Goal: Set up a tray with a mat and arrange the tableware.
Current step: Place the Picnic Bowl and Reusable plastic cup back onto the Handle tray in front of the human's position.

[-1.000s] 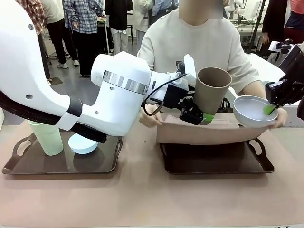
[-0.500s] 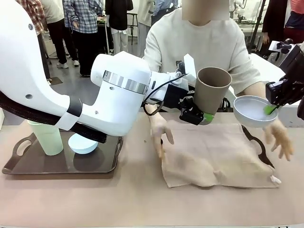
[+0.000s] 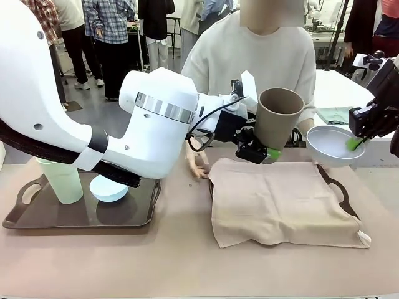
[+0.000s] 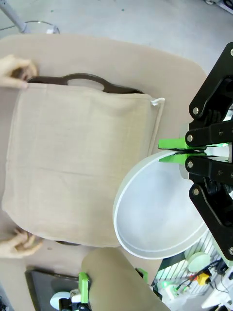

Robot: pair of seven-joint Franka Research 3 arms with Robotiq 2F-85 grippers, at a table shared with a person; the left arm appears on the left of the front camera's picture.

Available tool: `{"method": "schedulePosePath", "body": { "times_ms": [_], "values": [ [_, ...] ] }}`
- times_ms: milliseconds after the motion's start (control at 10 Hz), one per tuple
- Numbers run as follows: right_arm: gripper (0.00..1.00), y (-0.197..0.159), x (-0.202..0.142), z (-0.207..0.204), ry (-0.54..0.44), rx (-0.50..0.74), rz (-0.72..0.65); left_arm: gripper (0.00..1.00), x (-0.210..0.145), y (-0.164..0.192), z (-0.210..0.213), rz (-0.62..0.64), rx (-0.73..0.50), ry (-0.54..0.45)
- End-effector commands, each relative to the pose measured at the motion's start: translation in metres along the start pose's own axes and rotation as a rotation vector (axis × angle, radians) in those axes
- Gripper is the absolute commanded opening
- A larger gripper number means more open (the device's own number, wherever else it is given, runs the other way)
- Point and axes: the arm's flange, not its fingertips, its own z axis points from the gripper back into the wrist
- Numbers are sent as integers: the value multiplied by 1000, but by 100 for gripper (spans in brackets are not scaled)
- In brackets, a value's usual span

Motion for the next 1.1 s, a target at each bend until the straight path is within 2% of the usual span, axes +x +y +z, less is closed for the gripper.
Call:
{"method": "schedulePosePath", "body": {
  "times_ms": [0, 1000],
  "values": [
    [0, 0, -2, -2, 5, -3, 0, 0, 2, 1, 0, 4, -7, -4],
    [0, 0, -2, -2, 5, -3, 0, 0, 2, 1, 0, 4, -7, -4]
  ]
}}
